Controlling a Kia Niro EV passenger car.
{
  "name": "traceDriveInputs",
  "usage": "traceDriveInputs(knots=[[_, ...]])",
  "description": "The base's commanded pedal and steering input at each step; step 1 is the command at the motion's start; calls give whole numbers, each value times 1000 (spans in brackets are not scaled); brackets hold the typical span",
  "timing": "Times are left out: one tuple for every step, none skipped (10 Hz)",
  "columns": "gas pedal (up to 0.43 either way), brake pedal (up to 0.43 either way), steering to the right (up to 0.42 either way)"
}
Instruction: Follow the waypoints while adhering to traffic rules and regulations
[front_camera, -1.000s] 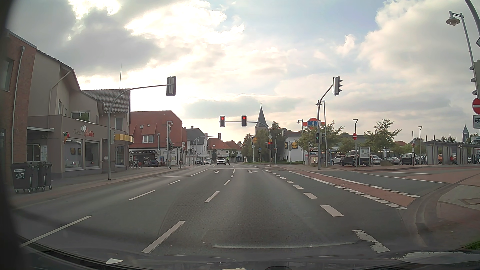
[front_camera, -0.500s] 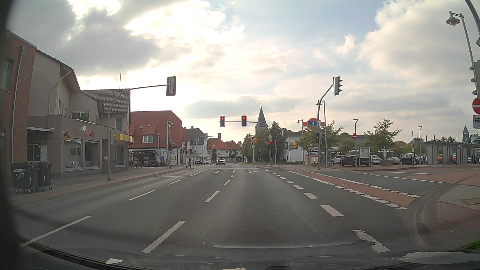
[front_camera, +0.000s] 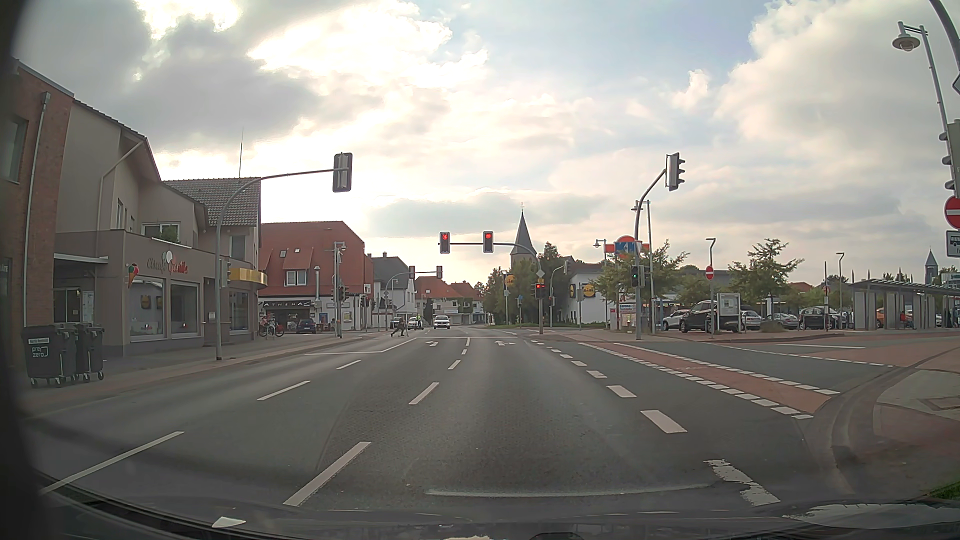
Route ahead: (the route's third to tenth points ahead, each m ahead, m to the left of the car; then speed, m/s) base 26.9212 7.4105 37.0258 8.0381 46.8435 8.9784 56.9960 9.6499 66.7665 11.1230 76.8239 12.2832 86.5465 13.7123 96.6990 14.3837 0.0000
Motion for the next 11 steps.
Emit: traceDriveInputs(knots=[[0, 220, -5], [0, 220, -5], [0, 220, -5], [0, 220, -5], [0, 220, -5], [0, 220, -5], [0, 220, -5], [0, 220, -5], [0, 220, -5], [0, 220, -5], [0, 220, -5]])
